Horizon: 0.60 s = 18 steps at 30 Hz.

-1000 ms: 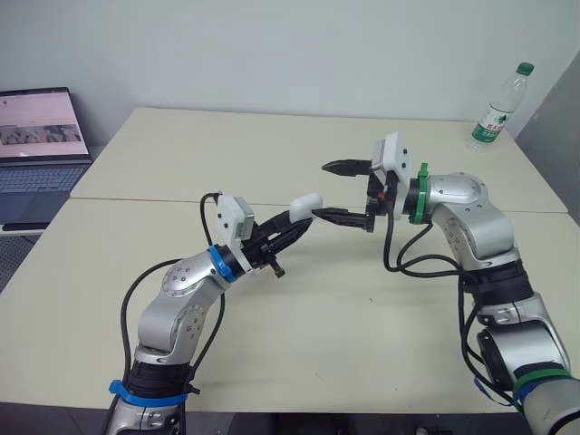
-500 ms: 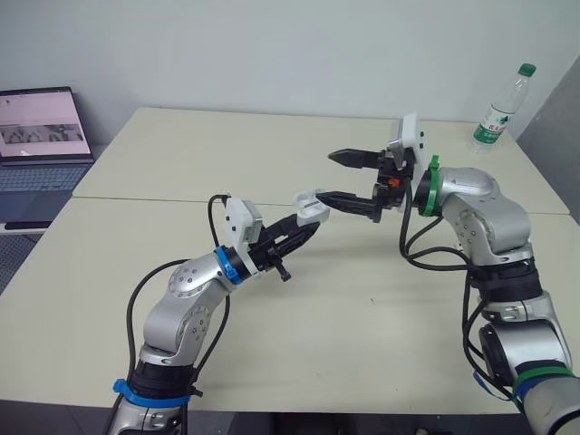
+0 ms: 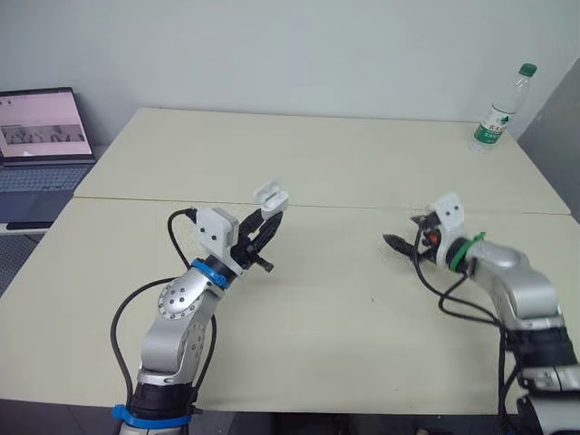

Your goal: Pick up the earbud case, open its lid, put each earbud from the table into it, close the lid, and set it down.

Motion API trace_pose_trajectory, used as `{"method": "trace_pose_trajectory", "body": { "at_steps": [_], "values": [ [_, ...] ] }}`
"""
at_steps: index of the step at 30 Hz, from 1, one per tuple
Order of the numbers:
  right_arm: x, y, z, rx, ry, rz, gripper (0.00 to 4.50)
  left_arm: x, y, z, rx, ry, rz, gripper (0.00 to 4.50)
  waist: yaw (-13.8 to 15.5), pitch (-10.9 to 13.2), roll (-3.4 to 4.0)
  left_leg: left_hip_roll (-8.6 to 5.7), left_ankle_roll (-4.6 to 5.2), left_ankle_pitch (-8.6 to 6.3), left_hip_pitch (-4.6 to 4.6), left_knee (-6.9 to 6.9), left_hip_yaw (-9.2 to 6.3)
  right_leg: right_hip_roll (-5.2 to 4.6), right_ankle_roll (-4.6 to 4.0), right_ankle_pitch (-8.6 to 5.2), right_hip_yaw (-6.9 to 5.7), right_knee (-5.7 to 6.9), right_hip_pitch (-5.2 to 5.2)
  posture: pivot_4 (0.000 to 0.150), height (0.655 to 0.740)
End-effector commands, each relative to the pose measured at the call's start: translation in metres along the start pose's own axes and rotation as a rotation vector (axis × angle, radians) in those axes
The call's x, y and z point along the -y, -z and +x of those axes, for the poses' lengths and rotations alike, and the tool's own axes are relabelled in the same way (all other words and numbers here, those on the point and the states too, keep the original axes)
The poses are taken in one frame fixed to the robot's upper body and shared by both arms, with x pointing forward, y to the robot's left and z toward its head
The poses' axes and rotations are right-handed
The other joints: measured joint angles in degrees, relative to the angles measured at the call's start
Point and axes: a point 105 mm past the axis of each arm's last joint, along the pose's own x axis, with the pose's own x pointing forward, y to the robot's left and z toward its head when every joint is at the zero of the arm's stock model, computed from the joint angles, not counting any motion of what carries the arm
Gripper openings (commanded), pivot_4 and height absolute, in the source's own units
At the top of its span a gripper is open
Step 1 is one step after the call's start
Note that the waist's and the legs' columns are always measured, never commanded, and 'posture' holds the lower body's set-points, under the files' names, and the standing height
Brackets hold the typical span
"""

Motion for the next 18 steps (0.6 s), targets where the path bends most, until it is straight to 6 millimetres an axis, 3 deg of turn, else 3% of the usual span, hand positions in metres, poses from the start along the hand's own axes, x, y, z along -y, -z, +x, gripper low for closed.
{"method": "trace_pose_trajectory", "body": {
  "at_steps": [1, 5, 12, 17, 18],
  "values": [
    [0.0, -0.011, -0.006, 0.086, 0.128, -0.007, 4.46, 0.003, -0.016, 0.0, 0.061, -0.01, 0.029, 0.74, -0.13, 0.0, 0.0, 0.02, 0.0, 0.0, 0.01, 0.0, -0.01, 0.03, 0.0, 0.0, 0.0, 0.0, 0.0, 0.15, 0.74],
    [-0.012, -0.001, 0.001, 0.088, 0.16, 0.041, 4.46, 0.003, -0.016, 0.005, 0.065, -0.006, 0.031, 0.74, -0.1, 0.0, 0.0, 0.0, 0.0, 0.0, 0.01, 0.0, -0.01, 0.08, 0.01, -0.01, 0.0, -0.01, 0.0, 0.15, 0.74],
    [0.0, 0.014, 0.007, 0.053, 0.295, 0.123, 4.46, -0.006, -0.023, 0.012, 0.087, -0.02, 0.018, 0.74, -0.03, 0.0, 0.0, -0.03, 0.0, 0.0, 0.0, 0.0, 0.0, 0.1, 0.01, -0.01, -0.01, -0.04, 0.01, 0.15, 0.74],
    [-0.014, 0.027, 0.006, 0.019, 0.294, 0.153, 4.46, -0.009, -0.024, 0.012, 0.087, -0.018, 0.026, 0.74, -0.04, 0.0, 0.01, -0.01, 0.0, 0.0, 0.0, -0.01, -0.02, 0.11, 0.01, -0.01, -0.01, -0.04, 0.01, 0.15, 0.74],
    [-0.017, 0.029, 0.006, 0.014, 0.287, 0.161, 4.09, -0.008, -0.024, 0.012, 0.087, -0.017, 0.026, 0.74, -0.04, 0.0, 0.01, -0.01, 0.0, 0.0, 0.01, -0.01, -0.01, 0.11, 0.01, -0.01, 0.0, -0.04, 0.01, 0.15, 0.74]
  ]
}}
